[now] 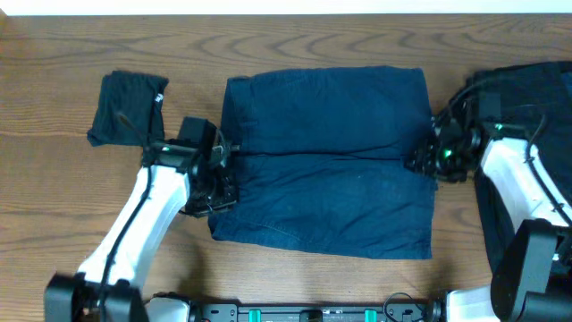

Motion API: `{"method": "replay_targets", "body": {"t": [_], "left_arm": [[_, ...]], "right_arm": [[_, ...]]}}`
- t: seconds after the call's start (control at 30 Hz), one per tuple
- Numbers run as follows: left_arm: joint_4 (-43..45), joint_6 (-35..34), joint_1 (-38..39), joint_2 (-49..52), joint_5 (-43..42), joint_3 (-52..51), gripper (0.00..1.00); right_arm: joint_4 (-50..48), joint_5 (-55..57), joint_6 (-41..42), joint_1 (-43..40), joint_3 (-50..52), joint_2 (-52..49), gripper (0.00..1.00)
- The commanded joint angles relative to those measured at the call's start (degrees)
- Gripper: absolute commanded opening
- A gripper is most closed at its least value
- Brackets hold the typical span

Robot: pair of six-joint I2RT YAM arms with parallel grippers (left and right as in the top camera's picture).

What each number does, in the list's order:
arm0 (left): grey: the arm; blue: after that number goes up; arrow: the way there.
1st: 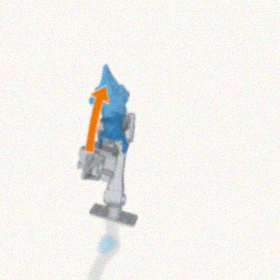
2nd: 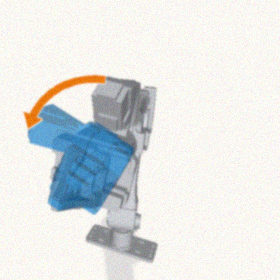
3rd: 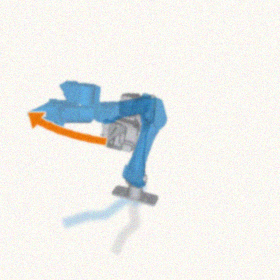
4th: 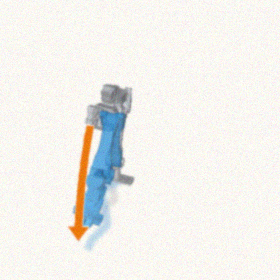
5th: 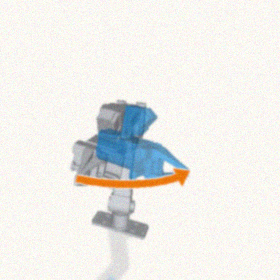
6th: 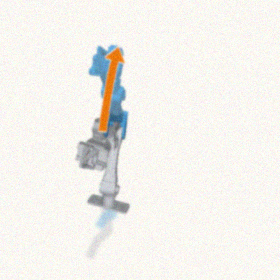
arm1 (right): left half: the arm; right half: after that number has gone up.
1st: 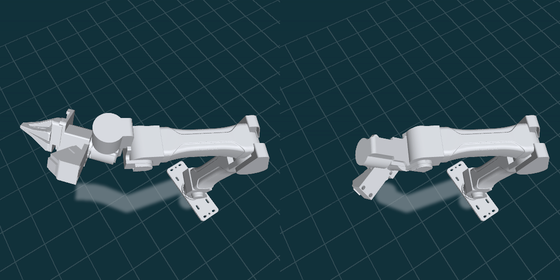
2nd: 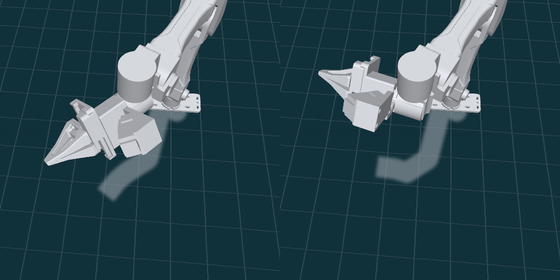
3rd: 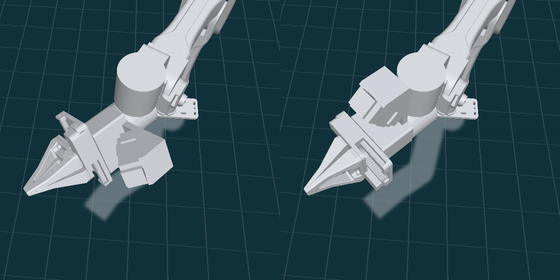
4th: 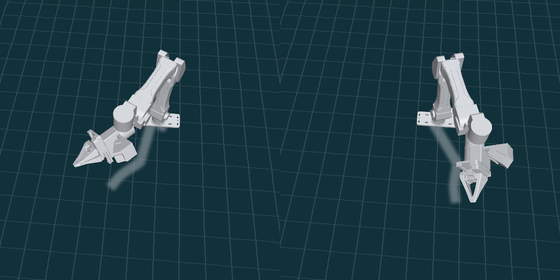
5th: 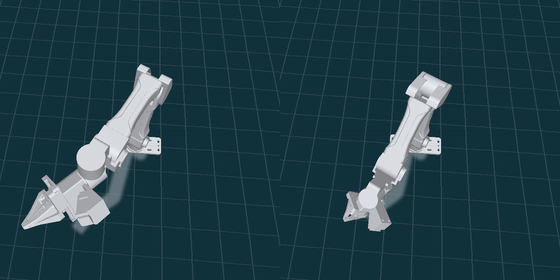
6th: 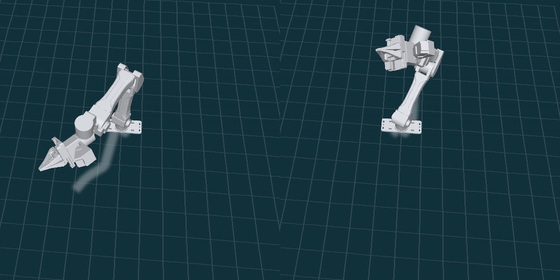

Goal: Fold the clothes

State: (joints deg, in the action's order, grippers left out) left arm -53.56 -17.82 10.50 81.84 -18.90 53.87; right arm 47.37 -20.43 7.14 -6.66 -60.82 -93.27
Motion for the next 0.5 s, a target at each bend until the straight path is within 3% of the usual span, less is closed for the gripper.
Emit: {"method": "replay_targets", "body": {"t": [0.0, 0.47], "left_arm": [[0.4, 0.1, -0.2, -0.9, 0.6, 0.3, 0.06], [7.2, 0.1, -0.2, 3.5, 0.5, -3.1, 0.06]], "right_arm": [[-0.2, 2.7, -0.6, 0.2, -2.5, 0.0, 0.5], [-10.1, 11.9, -0.3, 0.2, 0.4, -1.0, 0.49]]}}
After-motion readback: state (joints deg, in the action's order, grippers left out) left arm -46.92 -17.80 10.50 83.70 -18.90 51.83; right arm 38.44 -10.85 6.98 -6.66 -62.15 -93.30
